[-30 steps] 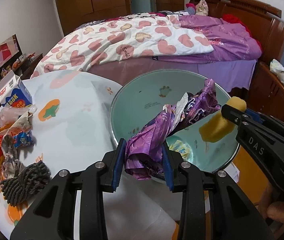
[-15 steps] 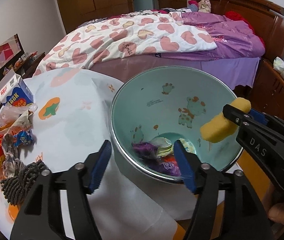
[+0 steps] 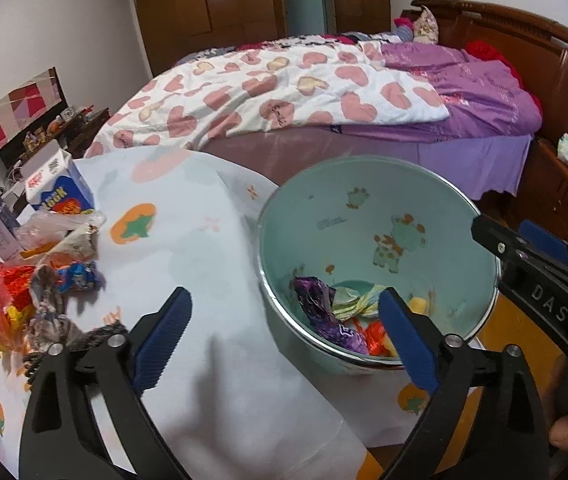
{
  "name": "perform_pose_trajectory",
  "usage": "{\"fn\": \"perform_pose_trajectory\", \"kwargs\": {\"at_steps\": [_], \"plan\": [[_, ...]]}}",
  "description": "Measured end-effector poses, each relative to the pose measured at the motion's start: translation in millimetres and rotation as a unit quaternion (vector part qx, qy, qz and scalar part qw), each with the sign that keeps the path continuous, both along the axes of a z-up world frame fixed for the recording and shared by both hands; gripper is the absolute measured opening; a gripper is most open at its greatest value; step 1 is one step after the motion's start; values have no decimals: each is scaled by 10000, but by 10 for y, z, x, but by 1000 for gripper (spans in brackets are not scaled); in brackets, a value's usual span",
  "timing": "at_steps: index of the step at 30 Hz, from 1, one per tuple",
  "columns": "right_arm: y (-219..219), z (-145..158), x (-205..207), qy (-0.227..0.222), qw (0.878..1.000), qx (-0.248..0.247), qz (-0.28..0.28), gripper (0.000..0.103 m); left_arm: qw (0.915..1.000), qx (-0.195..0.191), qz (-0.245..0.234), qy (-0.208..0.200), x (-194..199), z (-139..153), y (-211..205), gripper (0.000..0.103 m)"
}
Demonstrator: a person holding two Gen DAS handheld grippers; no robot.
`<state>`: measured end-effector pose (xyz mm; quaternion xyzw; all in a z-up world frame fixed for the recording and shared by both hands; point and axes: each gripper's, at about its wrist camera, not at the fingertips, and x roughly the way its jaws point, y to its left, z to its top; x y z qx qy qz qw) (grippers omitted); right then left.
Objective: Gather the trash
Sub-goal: 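Carry sponge and purple wrapper over the wastebasket and open both tools, then move both tools back to the table toward the black mesh sleeve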
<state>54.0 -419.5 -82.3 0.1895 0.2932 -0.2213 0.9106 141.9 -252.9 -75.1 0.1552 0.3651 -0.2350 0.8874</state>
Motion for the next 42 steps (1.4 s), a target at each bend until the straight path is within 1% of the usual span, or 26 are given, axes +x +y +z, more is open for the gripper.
{"fn": "perform_pose_trajectory", "kwargs": {"at_steps": [5,13,17,21,25,32,39,42], "plan": [[119,64,-9,-34,10000,-57,64,65,9999,-86,143,-21,6,79,164,97],[399,158,58,-55,9995,-121,273,65,9990,-143,435,-14,57,109,469,97],[560,187,97,-54,9990,-168,398,65,9980,-206,589,49,87,116,662,97],[702,222,138,-74,9986,-175,503,65,9968,-208,775,-28,102,126,871,97],[837,231,179,-77,9979,-155,631,64,9953,-203,952,-21,117,118,1123,97],[1161,232,301,-51,9948,-138,1011,64,9904,-161,1367,-120,137,130,1654,97],[1503,205,434,-1,9901,-35,1406,64,9820,-135,1877,-181,155,128,2267,97],[1672,183,503,32,9874,45,1581,64,9788,-139,2039,-165,169,120,2451,97]]}}
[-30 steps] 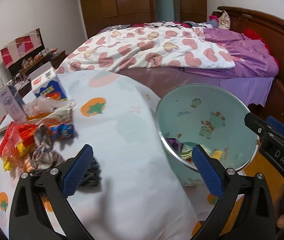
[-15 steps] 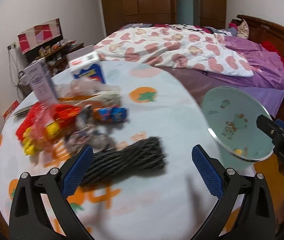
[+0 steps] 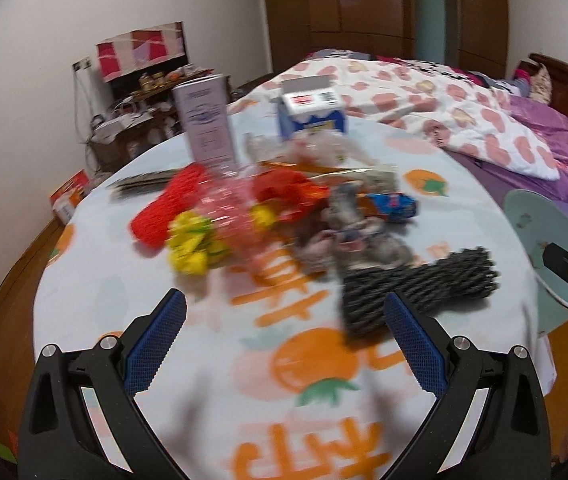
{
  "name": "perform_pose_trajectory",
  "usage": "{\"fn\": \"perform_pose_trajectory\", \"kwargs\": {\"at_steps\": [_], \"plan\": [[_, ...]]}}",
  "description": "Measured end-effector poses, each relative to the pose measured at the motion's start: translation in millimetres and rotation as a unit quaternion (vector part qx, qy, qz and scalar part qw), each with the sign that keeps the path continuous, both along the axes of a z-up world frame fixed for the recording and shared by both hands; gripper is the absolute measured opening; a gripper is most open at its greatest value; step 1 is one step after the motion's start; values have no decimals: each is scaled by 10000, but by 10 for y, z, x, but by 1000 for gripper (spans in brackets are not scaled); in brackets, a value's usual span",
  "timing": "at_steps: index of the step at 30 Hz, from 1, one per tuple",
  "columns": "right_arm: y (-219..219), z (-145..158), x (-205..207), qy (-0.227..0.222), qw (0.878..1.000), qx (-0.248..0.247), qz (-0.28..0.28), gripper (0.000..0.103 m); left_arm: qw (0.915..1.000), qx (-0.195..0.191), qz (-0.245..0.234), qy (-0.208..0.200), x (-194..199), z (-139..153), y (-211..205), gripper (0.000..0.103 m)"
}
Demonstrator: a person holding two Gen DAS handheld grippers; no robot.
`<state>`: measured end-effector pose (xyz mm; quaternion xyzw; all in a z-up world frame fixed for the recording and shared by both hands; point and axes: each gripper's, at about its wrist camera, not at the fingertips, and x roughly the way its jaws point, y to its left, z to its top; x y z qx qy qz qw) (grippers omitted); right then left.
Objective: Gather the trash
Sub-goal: 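Move both tools back to the table toward the black mesh sleeve, then grasp the black mesh sleeve with the right tool while the left tool grasps the pink cellophane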
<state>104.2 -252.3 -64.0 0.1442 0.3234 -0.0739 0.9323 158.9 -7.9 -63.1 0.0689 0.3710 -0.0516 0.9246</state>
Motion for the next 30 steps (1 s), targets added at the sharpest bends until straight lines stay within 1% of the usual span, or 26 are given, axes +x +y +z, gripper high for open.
{"fn": "perform_pose_trajectory", "kwargs": {"at_steps": [8,12,15,17,18,19,21,23,24,26,28,30], "plan": [[390,-19,279,102,9985,200,501,65,9989,-122,447,25,63,-16,460,97],[513,-103,488,323,9967,411,622,65,9978,-208,625,-31,123,40,644,97],[599,-194,634,557,9933,668,760,65,9966,-279,775,-39,200,74,769,97],[663,-212,660,571,9934,621,771,64,9963,-326,797,-39,239,89,803,97],[708,-214,676,586,9932,567,834,62,9962,-345,801,-49,276,105,818,97],[749,-231,698,651,9915,607,949,54,9962,-358,796,-57,298,116,816,97],[807,-258,711,704,9908,549,1022,49,9962,-428,761,-58,368,146,799,96],[854,-262,704,651,9914,397,1068,36,9960,-503,738,-57,424,170,771,96],[865,-257,698,619,9916,340,1087,33,9958,-545,730,-67,472,188,746,96],[863,-243,693,545,9916,315,1132,24,9959,-600,670,-64,549,207,691,94],[846,-214,675,470,9914,346,1174,22,9964,-638,554,-29,632,208,586,89],[822,-169,637,383,9921,353,1145,21,9966,-656,489,46,716,180,488,80]]}}
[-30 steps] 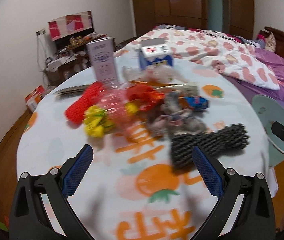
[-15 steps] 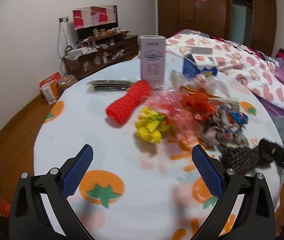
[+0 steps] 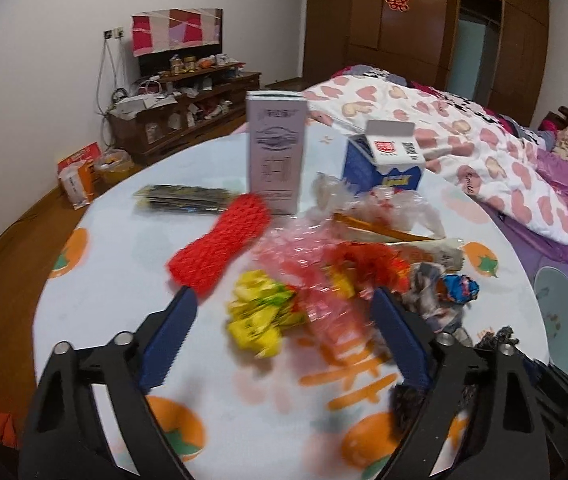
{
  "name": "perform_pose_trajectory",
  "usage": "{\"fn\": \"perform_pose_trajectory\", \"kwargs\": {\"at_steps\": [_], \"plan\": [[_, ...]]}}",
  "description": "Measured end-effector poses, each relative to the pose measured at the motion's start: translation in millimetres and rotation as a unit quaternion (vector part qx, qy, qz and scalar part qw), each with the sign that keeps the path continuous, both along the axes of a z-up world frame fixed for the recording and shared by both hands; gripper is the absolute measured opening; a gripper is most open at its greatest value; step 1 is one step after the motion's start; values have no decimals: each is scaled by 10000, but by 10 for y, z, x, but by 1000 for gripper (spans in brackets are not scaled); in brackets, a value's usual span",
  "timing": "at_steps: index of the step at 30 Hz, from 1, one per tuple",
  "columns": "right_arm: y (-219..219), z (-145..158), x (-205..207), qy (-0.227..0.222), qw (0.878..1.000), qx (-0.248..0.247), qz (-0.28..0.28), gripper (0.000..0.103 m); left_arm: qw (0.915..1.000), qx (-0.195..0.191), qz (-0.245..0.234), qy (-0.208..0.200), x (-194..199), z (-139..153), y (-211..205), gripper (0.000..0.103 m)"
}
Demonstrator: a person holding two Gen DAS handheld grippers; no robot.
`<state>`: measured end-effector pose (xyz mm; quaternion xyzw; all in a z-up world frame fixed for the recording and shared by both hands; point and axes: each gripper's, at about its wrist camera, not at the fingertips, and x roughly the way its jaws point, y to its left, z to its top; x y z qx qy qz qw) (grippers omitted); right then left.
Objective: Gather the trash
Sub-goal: 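Grasp the black mesh sleeve with the right tool while the left tool grasps the pink cellophane, then carry mesh sleeve and pink cellophane over the wastebasket and open both tools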
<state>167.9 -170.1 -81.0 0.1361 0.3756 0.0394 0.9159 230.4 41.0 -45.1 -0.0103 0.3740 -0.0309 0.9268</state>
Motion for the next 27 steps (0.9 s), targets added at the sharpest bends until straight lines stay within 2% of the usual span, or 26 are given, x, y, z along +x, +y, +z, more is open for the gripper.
{"fn": "perform_pose_trajectory", "kwargs": {"at_steps": [2,4,7,10,11,12,16,24,27], "plan": [[-43,75,-85,-154,9999,26,-50,21,9999,-63,-39,126,53,-55,-70,73],[-94,165,-163,-328,9994,19,-109,21,9995,-165,-38,262,104,-129,-117,72],[-190,278,-264,-547,9982,-40,-239,21,9993,-157,-46,325,137,-229,-193,63],[-261,282,-291,-558,9979,-1,-322,21,9992,-78,-36,380,188,-318,-230,44],[-278,276,-291,-546,9979,19,-335,21,9992,-95,-41,395,197,-337,-228,34],[-296,263,-295,-528,9979,40,-361,21,9990,-188,-81,408,204,-355,-216,32],[-336,229,-310,-498,9979,107,-410,21,9993,-240,-64,277,137,-318,-156,31],[-374,276,-386,-646,9966,142,-501,21,9994,-305,-126,-109,-185,-61,-29,31],[-397,276,-402,-648,9963,186,-540,21,9992,-219,-201,-276,-330,26,-62,31]]}}
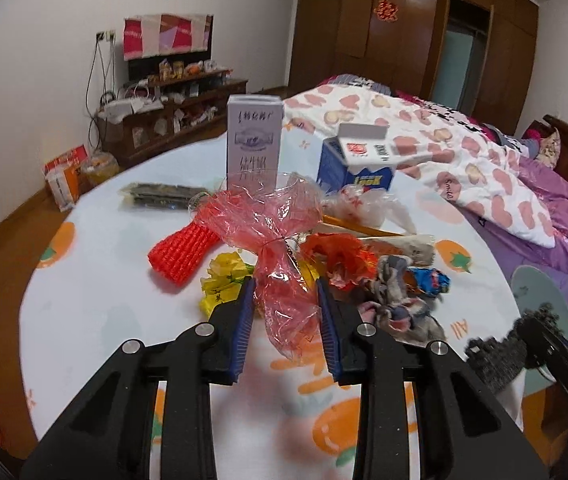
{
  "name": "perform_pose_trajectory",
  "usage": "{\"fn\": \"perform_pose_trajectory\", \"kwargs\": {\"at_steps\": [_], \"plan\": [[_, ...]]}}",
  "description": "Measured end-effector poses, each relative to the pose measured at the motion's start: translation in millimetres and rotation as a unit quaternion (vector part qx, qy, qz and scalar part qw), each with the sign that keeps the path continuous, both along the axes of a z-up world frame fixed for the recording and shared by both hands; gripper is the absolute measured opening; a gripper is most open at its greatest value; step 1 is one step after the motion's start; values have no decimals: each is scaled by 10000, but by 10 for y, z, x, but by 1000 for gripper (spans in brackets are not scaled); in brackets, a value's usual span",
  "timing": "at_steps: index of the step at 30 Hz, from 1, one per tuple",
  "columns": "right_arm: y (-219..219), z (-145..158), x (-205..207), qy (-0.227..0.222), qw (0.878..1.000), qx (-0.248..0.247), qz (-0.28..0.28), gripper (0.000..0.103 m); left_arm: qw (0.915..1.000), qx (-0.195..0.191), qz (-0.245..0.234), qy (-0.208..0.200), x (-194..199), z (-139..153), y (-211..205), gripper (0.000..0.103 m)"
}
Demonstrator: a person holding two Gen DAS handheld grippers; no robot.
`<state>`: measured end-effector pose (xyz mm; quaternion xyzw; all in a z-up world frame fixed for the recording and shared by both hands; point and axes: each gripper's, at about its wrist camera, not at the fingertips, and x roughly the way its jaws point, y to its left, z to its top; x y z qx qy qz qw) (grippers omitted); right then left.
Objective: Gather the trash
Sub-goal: 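Carry mesh sleeve and pink cellophane over the wastebasket and open both tools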
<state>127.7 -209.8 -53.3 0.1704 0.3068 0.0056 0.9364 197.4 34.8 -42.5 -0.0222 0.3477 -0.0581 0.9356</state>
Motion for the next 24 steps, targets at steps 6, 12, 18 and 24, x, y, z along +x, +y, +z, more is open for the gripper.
{"fn": "perform_pose_trajectory", "kwargs": {"at_steps": [6,12,18,24], "plan": [[-54,23,-82,-63,10000,1,-75,21,9995,112,-275,-95,-162,45,-173,31],[-227,69,-181,-149,9993,-129,-318,21,9973,237,-680,-155,-289,77,-479,31],[-523,87,-274,-171,9977,-116,-638,21,9938,308,-1063,-128,-375,59,-788,31],[-836,77,-361,-150,9950,-129,-976,21,9889,385,-1434,-101,-465,29,-1100,31]]}}
